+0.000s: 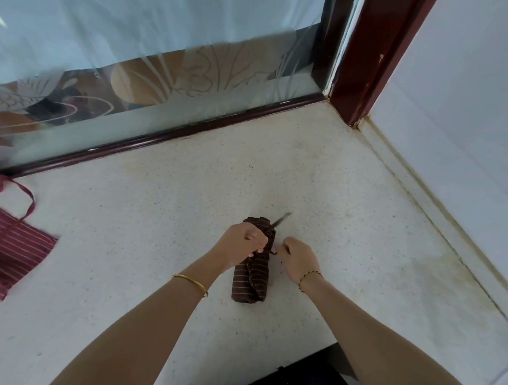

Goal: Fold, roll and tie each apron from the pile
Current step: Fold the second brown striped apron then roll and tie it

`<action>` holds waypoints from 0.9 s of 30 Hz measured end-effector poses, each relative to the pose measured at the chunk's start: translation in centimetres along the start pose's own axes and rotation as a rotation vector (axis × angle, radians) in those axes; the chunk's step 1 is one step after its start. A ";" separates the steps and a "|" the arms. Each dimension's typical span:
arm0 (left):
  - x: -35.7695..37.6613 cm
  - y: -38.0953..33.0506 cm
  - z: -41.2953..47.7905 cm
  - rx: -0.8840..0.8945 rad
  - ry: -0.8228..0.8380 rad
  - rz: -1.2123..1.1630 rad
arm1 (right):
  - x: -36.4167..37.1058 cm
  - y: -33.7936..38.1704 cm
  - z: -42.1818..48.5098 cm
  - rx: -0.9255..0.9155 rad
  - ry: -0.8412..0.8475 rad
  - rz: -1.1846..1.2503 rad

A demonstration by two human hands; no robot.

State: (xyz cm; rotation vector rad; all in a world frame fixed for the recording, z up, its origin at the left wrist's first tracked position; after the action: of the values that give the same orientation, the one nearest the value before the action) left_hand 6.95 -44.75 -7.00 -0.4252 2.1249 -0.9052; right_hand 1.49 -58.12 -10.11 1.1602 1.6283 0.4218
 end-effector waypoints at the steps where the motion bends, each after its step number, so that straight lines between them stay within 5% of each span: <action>1: 0.2 -0.1 0.1 0.010 -0.002 0.048 | -0.3 0.4 -0.2 -0.025 -0.035 0.062; 7: 1.5 -2.1 0.1 0.157 -0.007 0.446 | -1.0 3.9 -1.1 -0.153 -0.016 0.302; 12: 1.1 -1.3 0.4 0.066 -0.054 0.377 | -1.3 3.6 -0.7 -0.007 -0.043 0.688; 21: 1.0 -0.5 0.3 0.011 -0.029 0.133 | -0.2 2.0 -0.2 -0.099 0.096 0.155; 27: 0.7 -1.0 0.6 -0.041 0.079 0.131 | -1.5 2.2 -0.5 -0.091 0.006 0.208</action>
State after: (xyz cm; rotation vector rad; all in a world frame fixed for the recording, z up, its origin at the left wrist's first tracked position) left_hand 7.00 -46.10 -6.96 -0.2712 2.2181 -0.8169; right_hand 2.05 -58.21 -7.51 1.2648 1.4834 0.6269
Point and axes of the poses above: each hand's wrist, its own z-axis towards the middle knuckle, its own x-axis out of the palm, y = z × x, the point moved 7 cm from there along z, towards the middle knuckle, and after that the axes turned 15 degrees about z, right-handed, at the moved point
